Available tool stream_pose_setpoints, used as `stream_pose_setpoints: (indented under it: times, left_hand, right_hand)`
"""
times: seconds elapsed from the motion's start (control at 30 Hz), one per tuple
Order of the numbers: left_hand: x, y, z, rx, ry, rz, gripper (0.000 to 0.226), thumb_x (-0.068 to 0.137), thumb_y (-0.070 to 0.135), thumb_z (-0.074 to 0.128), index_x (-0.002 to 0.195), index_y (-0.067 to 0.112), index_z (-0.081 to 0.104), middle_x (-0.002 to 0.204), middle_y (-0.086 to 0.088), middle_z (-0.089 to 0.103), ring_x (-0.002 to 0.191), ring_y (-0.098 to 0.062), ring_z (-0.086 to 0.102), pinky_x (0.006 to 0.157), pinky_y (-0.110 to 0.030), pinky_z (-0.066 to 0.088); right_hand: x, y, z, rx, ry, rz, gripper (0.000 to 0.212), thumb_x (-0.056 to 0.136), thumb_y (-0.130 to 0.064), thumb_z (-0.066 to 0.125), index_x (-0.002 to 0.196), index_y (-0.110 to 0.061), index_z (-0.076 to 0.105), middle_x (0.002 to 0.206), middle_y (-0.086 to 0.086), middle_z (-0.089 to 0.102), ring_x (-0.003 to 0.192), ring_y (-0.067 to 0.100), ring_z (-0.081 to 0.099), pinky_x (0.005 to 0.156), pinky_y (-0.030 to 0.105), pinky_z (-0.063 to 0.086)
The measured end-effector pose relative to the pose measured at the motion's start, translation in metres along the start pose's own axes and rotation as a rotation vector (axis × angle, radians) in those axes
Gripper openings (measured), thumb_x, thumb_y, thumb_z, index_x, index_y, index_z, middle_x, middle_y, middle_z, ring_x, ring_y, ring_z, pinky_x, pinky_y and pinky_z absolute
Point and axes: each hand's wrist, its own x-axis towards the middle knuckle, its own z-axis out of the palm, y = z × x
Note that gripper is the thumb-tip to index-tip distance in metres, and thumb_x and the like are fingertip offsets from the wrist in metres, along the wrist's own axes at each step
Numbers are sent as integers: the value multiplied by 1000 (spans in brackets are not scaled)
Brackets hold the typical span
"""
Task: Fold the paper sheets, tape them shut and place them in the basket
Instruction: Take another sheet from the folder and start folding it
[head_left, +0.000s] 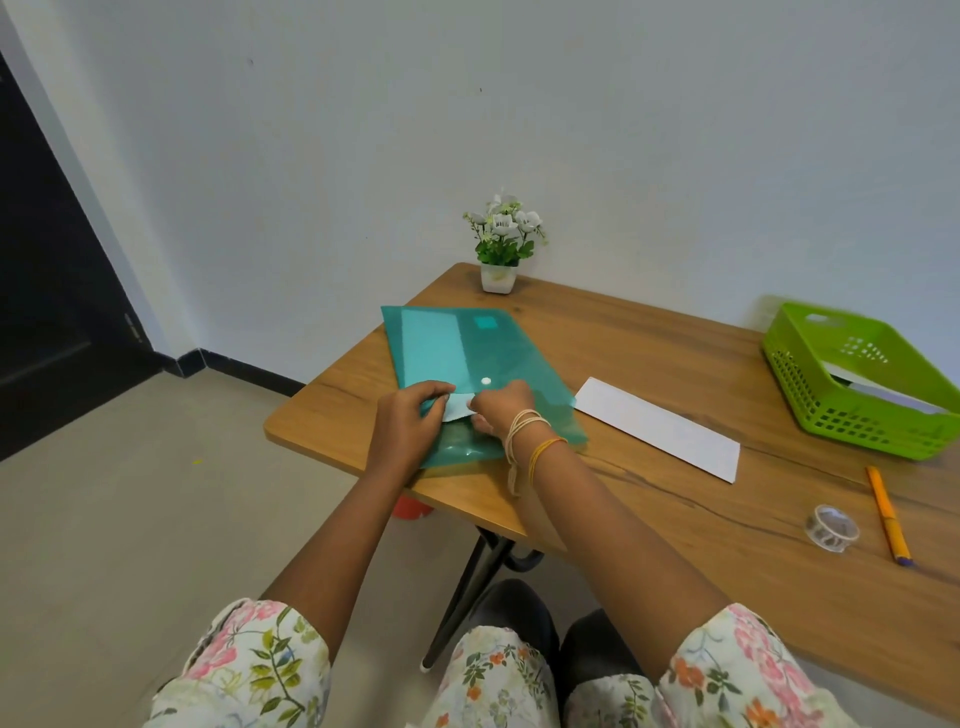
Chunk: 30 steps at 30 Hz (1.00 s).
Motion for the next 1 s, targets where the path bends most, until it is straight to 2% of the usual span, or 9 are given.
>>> stream_pose_setpoints:
  times: [0.1,0.27,0.43,0.53,0.63,0.73,0.87,0.93,1.0]
  left_hand:
    - [-1,1,-1,10,-10,-10,19,88,12,64,104,14,74,104,0,73,94,-7,63,83,-14,46]
    - [-2,3,1,40,-60,-22,21,88,15,65,107,17,74,109,-1,72,101,-13,64,88,-21,47]
    - [-1,0,5,91,-91,-39,21,89,15,65,108,17,74,110,-4,72,102,-17,65,87,-25,49]
    - [0,-1,5,101,-90,-46,22,89,15,66,110,18,73,112,-5,71,108,-18,64,91,-26,48]
    - [0,-2,7,103,-116,-51,25,88,17,68,112,20,72,117,-7,69,120,-17,58,97,-29,45]
    - [-2,-3,7,132,-179,-48,29,87,23,70,116,22,70,123,-5,66,126,-16,52,100,-33,44]
    - [-1,-3,8,160,-224,-60,29,88,28,68,116,22,69,128,0,63,130,-14,48,103,-33,41]
    - [0,-3,10,174,-229,-67,29,89,30,67,117,22,69,129,-1,63,130,-14,48,103,-33,40]
    - [0,-5,10,188,-232,-72,30,89,31,66,117,22,69,129,-1,62,130,-15,47,103,-34,40]
  right_hand:
    - [-1,-4,1,117,-74,97,22,87,13,50,97,-2,38,72,13,48,58,22,53,40,24,49]
    - [7,2,-20,67,-63,80,11,91,4,49,85,-5,47,78,11,56,64,20,62,48,22,54]
    - [6,0,-45,70,35,141,17,88,5,45,103,0,47,68,15,53,53,23,55,33,25,48]
    - [5,-3,-70,45,135,95,21,87,-1,46,107,0,49,68,13,56,50,22,55,42,31,50]
    - [1,-2,-90,149,161,69,15,85,4,48,100,3,49,91,20,63,76,33,65,50,37,51]
    - [-10,4,-92,162,88,111,30,83,16,54,112,9,50,111,24,59,102,38,63,64,39,54]
    - [-22,1,-94,88,44,191,35,86,17,53,119,6,57,108,16,57,110,34,61,74,33,55]
    - [-21,-1,-101,49,58,197,34,88,16,50,117,2,61,108,12,57,106,32,61,69,31,57]
    - [-18,-1,-111,8,111,174,33,88,15,46,113,3,63,102,11,60,82,28,63,51,28,57]
